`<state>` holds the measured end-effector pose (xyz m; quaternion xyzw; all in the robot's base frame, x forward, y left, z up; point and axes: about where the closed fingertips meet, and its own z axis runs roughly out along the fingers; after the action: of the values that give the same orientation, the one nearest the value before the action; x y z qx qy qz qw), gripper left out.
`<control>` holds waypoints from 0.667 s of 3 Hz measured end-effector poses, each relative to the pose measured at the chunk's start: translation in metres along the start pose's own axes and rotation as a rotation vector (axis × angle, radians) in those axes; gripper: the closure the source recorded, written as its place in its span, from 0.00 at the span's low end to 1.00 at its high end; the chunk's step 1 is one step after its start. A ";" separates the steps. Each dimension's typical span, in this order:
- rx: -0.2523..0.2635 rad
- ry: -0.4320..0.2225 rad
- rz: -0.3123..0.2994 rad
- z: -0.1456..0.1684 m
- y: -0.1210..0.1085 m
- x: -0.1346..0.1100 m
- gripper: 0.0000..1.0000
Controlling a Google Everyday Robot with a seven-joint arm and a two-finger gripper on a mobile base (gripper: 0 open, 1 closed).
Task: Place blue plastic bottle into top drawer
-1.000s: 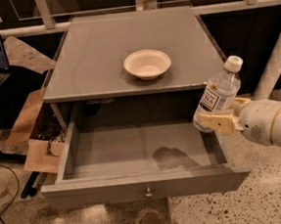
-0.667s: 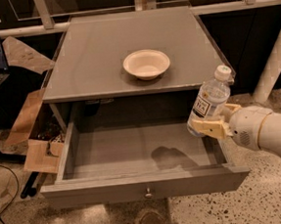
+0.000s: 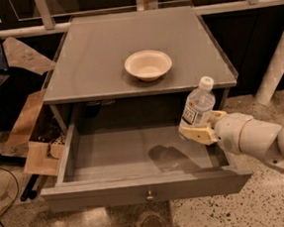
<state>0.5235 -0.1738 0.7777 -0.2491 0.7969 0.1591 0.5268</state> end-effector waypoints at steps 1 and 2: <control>0.016 0.037 -0.001 0.011 0.000 0.017 1.00; 0.048 0.105 -0.007 0.019 -0.003 0.044 1.00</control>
Offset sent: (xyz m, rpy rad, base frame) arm 0.0013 -0.0098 -0.0692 -0.1136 0.1076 -0.0701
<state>0.5255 -0.1761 0.7294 -0.2472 0.8263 0.1251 0.4904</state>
